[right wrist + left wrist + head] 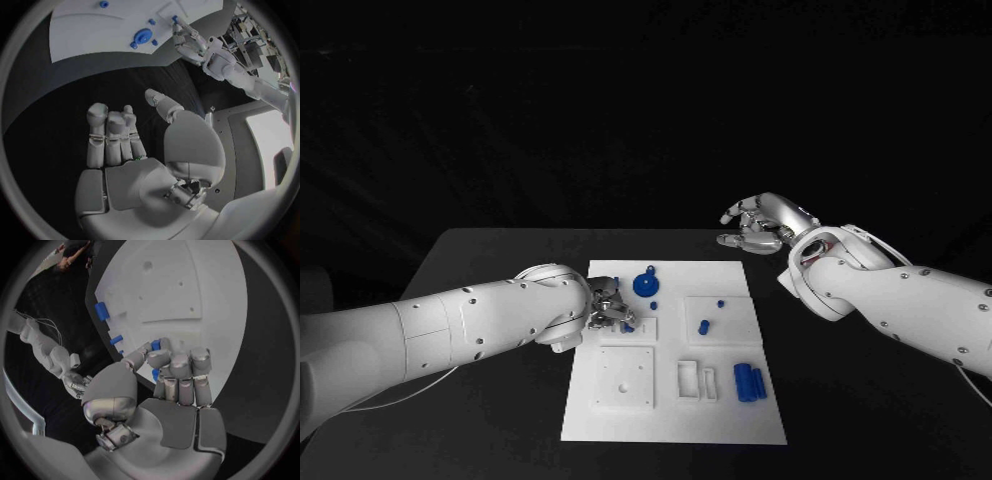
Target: Assemble the parts on the task board
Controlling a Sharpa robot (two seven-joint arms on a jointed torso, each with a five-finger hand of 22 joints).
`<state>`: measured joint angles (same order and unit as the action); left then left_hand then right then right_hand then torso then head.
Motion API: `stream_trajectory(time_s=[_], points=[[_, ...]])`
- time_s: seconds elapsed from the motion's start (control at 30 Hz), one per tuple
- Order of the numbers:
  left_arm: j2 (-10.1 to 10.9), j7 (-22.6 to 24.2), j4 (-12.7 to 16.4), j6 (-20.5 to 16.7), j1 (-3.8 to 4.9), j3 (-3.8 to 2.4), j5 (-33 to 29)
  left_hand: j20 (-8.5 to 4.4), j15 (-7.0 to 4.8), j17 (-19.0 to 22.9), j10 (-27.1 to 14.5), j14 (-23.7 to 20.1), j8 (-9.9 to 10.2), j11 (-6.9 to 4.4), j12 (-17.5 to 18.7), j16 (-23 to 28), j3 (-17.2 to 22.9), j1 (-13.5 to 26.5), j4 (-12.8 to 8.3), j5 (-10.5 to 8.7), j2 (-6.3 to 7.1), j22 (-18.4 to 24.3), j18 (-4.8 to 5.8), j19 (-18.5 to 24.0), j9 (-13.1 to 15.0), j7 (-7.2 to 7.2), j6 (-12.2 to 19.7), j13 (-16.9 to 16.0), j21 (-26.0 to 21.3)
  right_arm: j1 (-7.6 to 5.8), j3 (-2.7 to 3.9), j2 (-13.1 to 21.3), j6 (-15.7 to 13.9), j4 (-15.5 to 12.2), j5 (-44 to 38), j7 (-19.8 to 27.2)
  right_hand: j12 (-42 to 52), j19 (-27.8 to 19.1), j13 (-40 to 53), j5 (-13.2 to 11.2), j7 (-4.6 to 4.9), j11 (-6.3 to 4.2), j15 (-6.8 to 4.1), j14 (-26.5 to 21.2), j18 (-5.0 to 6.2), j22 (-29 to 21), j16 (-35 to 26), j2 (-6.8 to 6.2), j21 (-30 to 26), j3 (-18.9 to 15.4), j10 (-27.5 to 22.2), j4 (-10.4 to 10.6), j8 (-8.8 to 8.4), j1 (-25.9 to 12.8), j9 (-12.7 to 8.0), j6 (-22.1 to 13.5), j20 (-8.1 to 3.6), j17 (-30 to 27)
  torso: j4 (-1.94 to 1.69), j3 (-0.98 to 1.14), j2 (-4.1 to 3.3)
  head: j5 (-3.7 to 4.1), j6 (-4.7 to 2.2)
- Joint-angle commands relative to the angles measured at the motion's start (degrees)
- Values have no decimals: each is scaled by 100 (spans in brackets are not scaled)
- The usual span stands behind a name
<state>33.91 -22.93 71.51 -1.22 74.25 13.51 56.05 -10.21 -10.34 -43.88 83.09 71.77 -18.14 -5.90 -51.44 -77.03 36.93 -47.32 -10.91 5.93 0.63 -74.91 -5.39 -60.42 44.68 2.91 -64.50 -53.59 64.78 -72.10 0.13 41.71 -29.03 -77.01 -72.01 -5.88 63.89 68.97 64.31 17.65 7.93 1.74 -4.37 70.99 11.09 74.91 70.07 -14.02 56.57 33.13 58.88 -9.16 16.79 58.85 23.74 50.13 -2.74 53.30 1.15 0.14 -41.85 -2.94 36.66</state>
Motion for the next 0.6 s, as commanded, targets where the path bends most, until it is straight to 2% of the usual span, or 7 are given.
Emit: stream_trajectory(time_s=[0.03, 0.07, 0.1, 0.43, 0.6], points=[[-34, 54, 29, 147, -29, 14, -15, -540, -224, 12, -144, 179, -13, -118, -27, -32, 6, 1, 58, -63, 90, -64, -44, 37, 8, -371, -753, 11, 24, -1, 3, -2, 63, -5, -12, 47, 33, 5, -10, 29, 30, 1, -18, -4, 391, 28, -33, 7, -38, -1, -55, 24, 33, 49, 6, 0, -34, 6, 1, 1, -1, 5, 12], [-34, 54, 29, 147, -29, 14, -15, -542, -226, 20, -146, 177, -11, -119, -36, -38, -9, 18, 98, -268, 149, -61, -49, 36, 11, -373, -753, 21, 24, -1, 3, -2, 62, -5, -12, 46, 33, 5, -10, 29, 30, 1, -18, -4, 391, 28, -33, 8, -38, -1, -55, 24, 33, 49, 6, 0, -34, 6, 2, 1, -1, 4, 13], [-34, 53, 28, 148, -29, 14, -15, -541, -227, 24, -148, 176, -11, -119, -39, -42, -22, 30, 117, -288, 182, -60, -50, 36, 13, -373, -753, 25, 25, -1, 3, -1, 62, -4, -12, 46, 34, 5, -11, 29, 30, 1, -18, -4, 391, 28, -33, 7, -38, -2, -55, 24, 33, 49, 6, 0, -34, 6, 2, 0, -2, 6, 10], [-35, 53, 23, 139, -29, 14, -18, -541, -229, 44, -156, 167, -9, -120, -58, -57, -77, 97, 235, -306, 347, -52, -57, 37, 26, -373, -751, 48, 25, -1, 3, -2, 66, -3, -11, 48, 37, 4, -16, 46, 31, 1, -18, -5, 391, 30, -34, 11, -40, -2, -58, 25, 32, 54, 5, -2, -34, 7, -1, -1, -1, 15, 7], [-35, 48, 22, 137, -29, 14, -20, -541, -230, 48, -158, 164, -9, -120, -62, -60, -88, 106, 258, -309, 387, -51, -60, 38, 30, -373, -749, 52, 26, -1, 3, 1, 68, -2, -9, 49, 39, 4, -19, 55, 31, 1, -17, -6, 391, 31, -34, 12, -41, -3, -59, 26, 31, 54, 5, -3, -34, 7, -1, -2, 0, 19, 6]])
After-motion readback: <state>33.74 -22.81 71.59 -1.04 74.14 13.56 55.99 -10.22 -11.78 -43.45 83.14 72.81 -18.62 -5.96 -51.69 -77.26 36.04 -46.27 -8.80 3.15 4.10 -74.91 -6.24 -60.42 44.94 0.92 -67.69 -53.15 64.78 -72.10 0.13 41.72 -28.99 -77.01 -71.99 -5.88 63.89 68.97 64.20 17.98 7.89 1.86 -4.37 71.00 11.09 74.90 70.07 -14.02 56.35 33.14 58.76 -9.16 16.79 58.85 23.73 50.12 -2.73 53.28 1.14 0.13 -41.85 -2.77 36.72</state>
